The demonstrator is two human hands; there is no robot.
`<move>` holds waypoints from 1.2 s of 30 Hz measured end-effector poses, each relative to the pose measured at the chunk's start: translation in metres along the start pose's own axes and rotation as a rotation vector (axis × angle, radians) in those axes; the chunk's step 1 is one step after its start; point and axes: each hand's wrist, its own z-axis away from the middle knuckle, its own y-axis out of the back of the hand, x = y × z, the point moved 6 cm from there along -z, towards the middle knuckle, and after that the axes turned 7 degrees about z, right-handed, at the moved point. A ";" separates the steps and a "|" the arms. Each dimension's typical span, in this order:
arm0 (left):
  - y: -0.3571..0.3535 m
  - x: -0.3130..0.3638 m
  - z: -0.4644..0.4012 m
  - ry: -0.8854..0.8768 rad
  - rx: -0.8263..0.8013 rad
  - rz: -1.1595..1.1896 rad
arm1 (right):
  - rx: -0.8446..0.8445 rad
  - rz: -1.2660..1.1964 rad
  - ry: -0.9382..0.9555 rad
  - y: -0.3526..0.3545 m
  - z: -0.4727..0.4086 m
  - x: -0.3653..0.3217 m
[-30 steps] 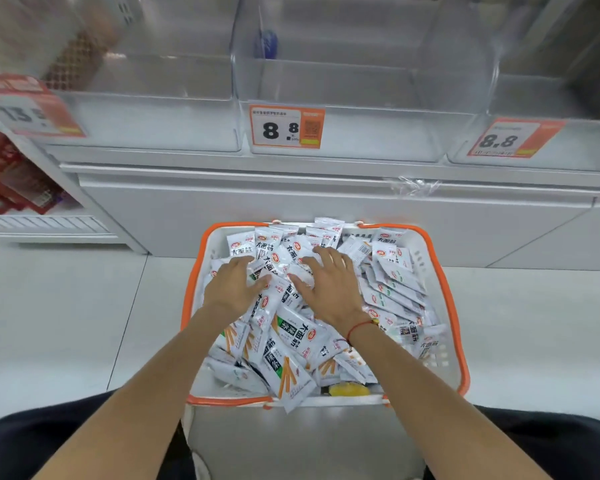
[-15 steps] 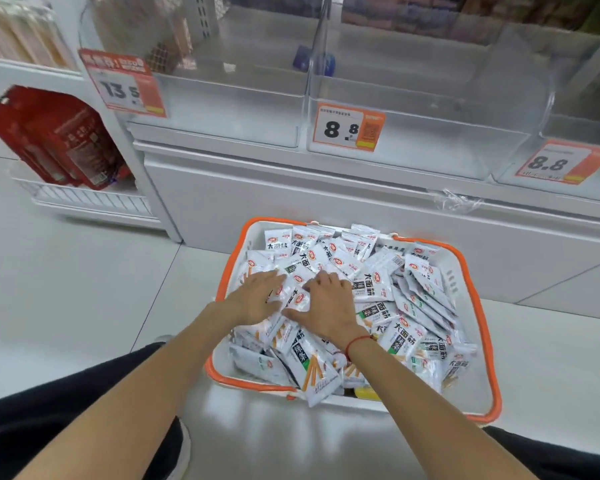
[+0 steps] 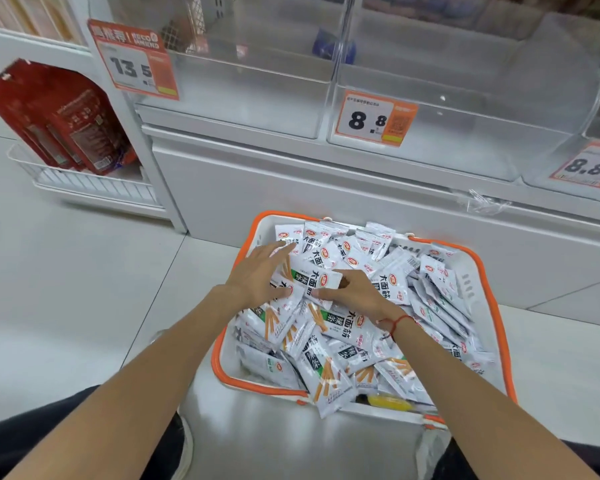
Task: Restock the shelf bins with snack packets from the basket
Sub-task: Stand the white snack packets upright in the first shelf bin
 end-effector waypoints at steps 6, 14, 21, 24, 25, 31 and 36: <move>0.007 -0.001 -0.022 -0.053 -0.028 -0.107 | -0.028 -0.137 -0.040 0.005 -0.012 -0.007; 0.022 -0.004 -0.022 0.004 -0.070 0.164 | 0.011 -0.213 -0.039 0.007 -0.018 -0.018; 0.043 -0.001 -0.013 0.153 -0.034 0.449 | 0.260 -0.286 -0.053 0.020 -0.021 -0.051; 0.044 0.008 -0.004 0.140 -0.086 0.626 | 0.317 -0.463 -0.048 0.019 -0.018 -0.060; 0.045 0.012 0.001 0.152 -0.093 0.709 | 0.332 -0.528 -0.055 0.018 -0.016 -0.059; 0.062 0.015 0.022 0.242 0.013 0.913 | 0.180 -0.526 -0.042 0.006 0.006 -0.075; 0.071 -0.002 0.035 0.272 0.131 1.047 | 0.126 0.452 -0.070 -0.019 0.011 -0.050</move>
